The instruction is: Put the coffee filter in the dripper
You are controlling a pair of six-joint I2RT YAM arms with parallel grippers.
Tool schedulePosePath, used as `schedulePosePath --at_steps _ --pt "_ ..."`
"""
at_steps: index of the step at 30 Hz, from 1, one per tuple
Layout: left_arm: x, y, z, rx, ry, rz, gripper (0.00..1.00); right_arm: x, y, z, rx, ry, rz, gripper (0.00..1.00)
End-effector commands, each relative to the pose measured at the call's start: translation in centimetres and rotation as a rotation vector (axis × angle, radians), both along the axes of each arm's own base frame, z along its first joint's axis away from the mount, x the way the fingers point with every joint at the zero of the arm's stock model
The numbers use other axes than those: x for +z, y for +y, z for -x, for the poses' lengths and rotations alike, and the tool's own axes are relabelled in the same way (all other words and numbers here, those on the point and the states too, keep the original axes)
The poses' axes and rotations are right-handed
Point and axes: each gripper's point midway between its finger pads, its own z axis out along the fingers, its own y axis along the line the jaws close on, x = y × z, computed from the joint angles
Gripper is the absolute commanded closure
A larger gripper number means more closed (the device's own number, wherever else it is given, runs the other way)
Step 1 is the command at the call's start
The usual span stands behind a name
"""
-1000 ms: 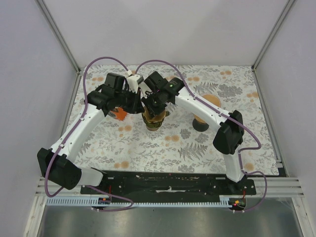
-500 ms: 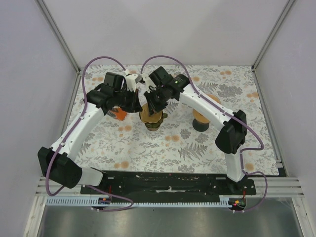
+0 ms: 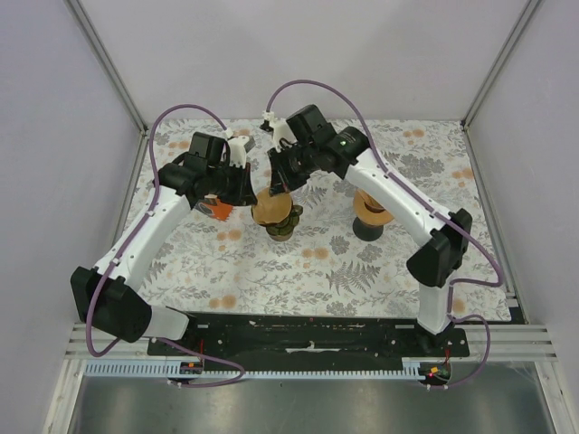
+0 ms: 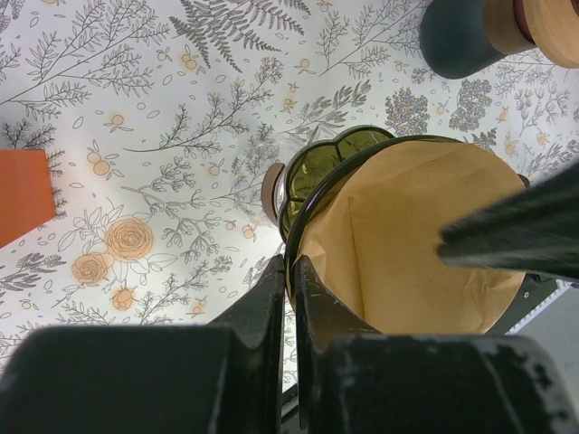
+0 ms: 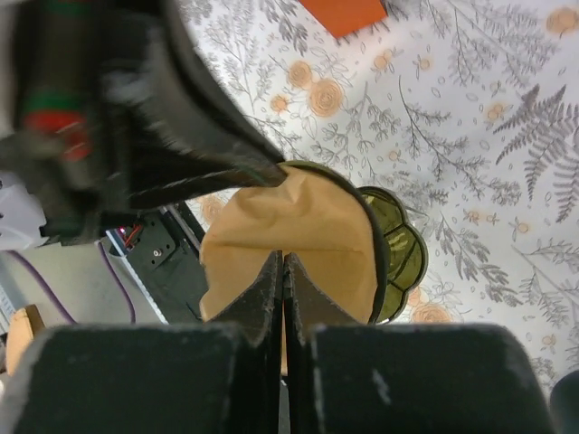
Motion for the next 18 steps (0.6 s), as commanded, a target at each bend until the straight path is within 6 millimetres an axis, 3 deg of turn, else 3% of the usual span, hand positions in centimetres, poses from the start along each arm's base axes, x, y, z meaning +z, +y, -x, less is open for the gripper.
schedulePosePath --at_steps 1,5,10,15,18 --pt "0.9 -0.4 0.3 0.000 0.015 0.027 0.92 8.1 0.0 1.7 0.147 -0.271 -0.193 0.94" --pt "1.9 -0.7 0.1 -0.013 -0.005 0.040 0.92 8.5 0.3 3.8 0.308 -0.453 -0.218 0.72" --pt "2.2 -0.8 0.2 -0.022 -0.003 0.046 0.92 6.3 0.7 6.1 0.505 -0.619 -0.145 0.42" --pt "2.1 -0.9 0.3 -0.022 0.002 0.047 0.92 4.0 1.3 8.2 0.670 -0.684 -0.069 0.29" --pt "2.1 -1.0 0.2 -0.022 0.003 0.049 0.92 2.3 1.5 8.5 0.701 -0.682 -0.001 0.27"
